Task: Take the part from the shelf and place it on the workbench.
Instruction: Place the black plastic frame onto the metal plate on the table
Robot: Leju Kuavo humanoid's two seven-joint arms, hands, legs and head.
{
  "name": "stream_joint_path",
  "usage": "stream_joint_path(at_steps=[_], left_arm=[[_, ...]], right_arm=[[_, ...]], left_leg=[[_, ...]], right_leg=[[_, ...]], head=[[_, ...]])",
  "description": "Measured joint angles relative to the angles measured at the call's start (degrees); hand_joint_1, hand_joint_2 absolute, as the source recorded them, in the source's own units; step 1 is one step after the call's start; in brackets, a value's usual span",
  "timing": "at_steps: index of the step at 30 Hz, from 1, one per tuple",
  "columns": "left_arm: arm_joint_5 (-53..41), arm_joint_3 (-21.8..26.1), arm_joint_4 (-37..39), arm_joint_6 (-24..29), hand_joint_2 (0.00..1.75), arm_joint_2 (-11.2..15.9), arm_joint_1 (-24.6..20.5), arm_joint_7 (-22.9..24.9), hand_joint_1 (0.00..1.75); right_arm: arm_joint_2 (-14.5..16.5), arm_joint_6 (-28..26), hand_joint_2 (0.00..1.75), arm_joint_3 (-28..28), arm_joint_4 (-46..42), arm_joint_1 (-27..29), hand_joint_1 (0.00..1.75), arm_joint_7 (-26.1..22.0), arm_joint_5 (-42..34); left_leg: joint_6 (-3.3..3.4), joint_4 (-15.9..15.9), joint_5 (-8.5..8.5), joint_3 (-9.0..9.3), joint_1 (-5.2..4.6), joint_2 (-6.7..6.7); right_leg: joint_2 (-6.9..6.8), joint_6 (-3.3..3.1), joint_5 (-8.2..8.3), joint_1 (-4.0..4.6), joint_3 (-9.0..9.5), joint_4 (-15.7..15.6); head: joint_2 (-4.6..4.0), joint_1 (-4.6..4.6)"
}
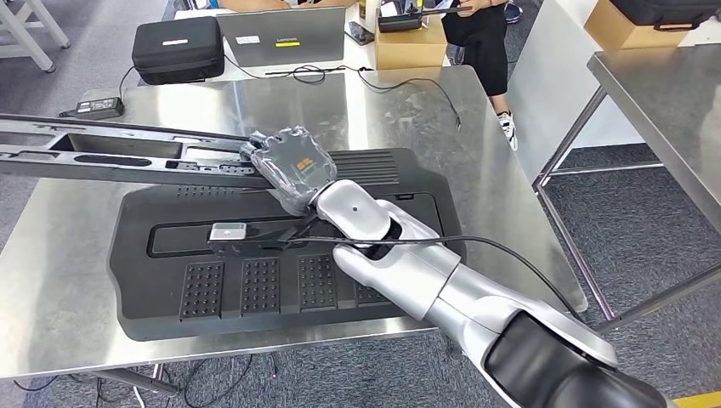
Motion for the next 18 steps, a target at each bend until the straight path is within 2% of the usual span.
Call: stream_joint_path(at_steps=[5, 10, 18], left_arm=[[-0.6, 0.0, -0.1, -0.3, 1.75, 0.0, 0.0, 0.2, 0.0], [-1.9, 0.0, -0.1, -1.5, 1.75, 0.0, -0.1, 0.6, 0.0], [-3.7, 0.1, 0.0, -1.9, 1.75, 0.0, -0.2, 0.4, 0.0]], right_arm=[[1.2, 0.6, 1.75, 0.7, 4.1, -0.9, 1.75, 2.3, 1.6], [1.8, 5.4, 1.75, 1.5, 9.3, -2.2, 1.75, 7.5, 4.3], [0.8, 10.7, 1.75, 1.5, 15.0, -2.6, 1.75, 12.5, 4.5]], left_leg=[[0.0, 0.0, 0.0, 0.0, 0.01, 0.0], [-0.01, 0.0, 0.01, 0.02, 0.01, 0.0], [-0.06, 0.0, 0.04, 0.03, 0.0, 0.04]], right_leg=[[0.0, -0.02, -0.01, 0.0, -0.01, 0.0], [0.0, -0.04, 0.0, 0.0, -0.01, 0.0], [0.03, -0.1, 0.06, -0.02, -0.06, 0.0]], head=[[0.0, 0.02], [0.0, 0.07], [0.0, 0.2]])
